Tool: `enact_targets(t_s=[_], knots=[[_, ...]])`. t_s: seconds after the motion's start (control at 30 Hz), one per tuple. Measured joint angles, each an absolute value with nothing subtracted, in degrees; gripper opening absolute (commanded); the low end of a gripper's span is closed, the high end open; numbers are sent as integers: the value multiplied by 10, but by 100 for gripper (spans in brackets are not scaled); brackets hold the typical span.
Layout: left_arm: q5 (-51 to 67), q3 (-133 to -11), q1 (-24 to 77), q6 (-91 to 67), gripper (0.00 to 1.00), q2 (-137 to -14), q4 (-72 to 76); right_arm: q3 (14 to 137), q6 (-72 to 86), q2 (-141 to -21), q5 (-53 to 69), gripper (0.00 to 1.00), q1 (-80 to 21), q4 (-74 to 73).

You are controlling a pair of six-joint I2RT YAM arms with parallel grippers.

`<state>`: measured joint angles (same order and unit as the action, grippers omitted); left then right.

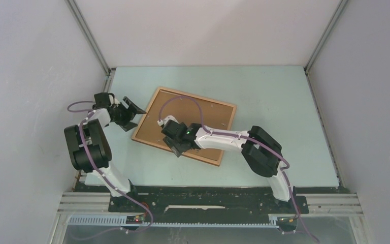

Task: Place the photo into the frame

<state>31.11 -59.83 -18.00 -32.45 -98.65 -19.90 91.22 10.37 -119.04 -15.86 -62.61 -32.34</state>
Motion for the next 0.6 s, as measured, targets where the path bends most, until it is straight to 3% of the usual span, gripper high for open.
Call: enact_targets(t_s=[0.6], knots=[[312,-617,-179,-326,90,-1011,-204,953,94,-1230,-178,72,-626,-306]])
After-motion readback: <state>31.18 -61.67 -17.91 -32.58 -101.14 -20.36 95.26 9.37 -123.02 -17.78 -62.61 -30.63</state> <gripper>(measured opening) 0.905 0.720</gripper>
